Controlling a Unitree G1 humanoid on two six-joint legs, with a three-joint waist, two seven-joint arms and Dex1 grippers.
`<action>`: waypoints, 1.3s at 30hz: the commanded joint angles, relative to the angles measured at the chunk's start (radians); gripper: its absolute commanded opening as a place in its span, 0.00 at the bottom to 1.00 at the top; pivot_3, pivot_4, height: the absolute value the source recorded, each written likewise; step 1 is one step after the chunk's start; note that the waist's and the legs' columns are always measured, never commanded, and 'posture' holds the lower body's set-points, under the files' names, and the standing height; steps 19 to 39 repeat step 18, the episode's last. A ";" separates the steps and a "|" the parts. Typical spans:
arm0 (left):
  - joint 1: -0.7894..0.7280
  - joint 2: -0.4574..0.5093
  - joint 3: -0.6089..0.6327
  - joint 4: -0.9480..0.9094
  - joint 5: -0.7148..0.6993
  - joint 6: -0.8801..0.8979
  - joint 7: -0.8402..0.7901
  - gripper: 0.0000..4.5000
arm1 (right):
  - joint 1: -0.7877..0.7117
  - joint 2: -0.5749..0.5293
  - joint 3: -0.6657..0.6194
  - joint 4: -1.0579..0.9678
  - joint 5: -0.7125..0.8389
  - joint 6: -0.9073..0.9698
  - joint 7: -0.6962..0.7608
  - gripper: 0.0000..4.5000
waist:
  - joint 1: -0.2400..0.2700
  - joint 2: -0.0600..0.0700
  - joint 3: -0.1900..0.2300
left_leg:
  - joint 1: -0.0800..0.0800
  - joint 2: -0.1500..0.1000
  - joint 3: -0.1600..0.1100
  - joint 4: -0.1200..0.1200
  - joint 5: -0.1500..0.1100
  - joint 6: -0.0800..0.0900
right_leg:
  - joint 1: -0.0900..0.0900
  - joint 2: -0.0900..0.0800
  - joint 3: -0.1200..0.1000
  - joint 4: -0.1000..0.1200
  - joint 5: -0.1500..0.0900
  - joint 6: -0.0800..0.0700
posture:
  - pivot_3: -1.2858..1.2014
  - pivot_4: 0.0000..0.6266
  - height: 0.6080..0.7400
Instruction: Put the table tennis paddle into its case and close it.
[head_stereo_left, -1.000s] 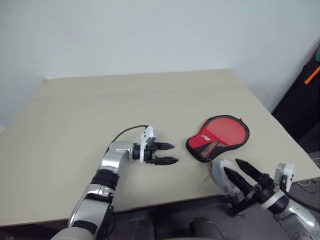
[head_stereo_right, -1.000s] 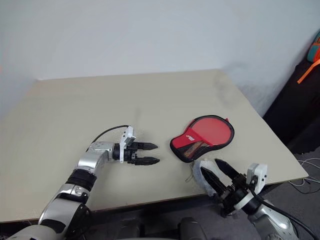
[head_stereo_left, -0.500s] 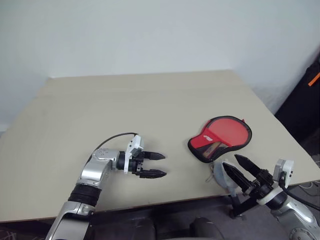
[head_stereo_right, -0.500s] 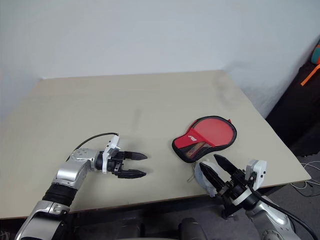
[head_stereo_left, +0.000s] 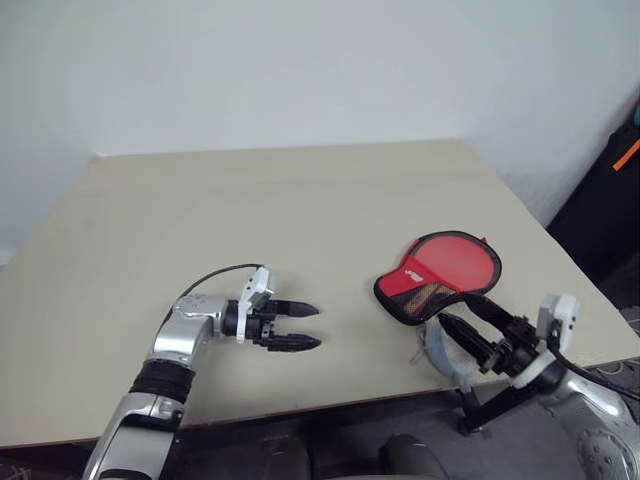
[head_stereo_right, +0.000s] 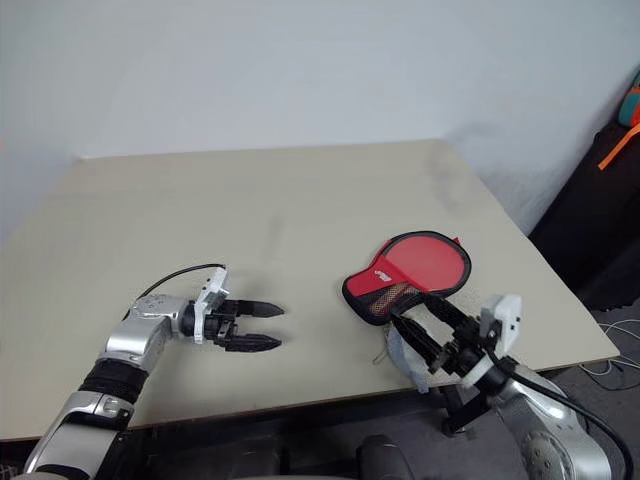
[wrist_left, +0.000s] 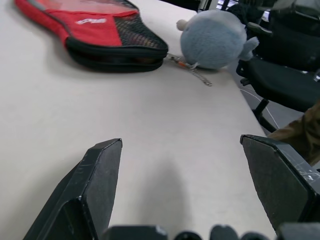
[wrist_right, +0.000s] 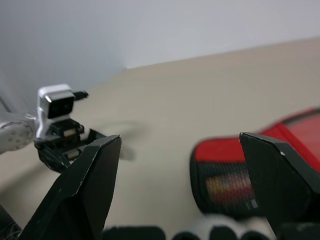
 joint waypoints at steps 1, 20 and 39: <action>-0.062 0.032 0.035 0.065 0.001 -0.050 -0.033 0.90 | -0.060 0.003 0.023 0.015 -0.012 0.006 -0.007 0.91 | 0.001 -0.001 0.000 | -0.001 0.000 0.000 0.000 0.000 0.000 | -0.001 0.000 0.000 0.000 0.000 0.000 | 0.52 0.00 1.00; -0.355 0.033 0.064 0.605 0.135 -0.248 0.011 0.90 | -0.158 0.061 0.060 0.130 -0.054 -0.026 0.003 0.91 | 0.001 -0.002 0.000 | -0.010 0.000 -0.001 0.002 0.001 0.001 | -0.005 0.002 -0.001 0.001 0.000 0.001 | 0.52 0.00 1.00; -0.355 0.033 0.064 0.605 0.135 -0.248 0.011 0.90 | -0.158 0.061 0.060 0.130 -0.054 -0.026 0.003 0.91 | 0.001 -0.002 0.000 | -0.010 0.000 -0.001 0.002 0.001 0.001 | -0.005 0.002 -0.001 0.001 0.000 0.001 | 0.52 0.00 1.00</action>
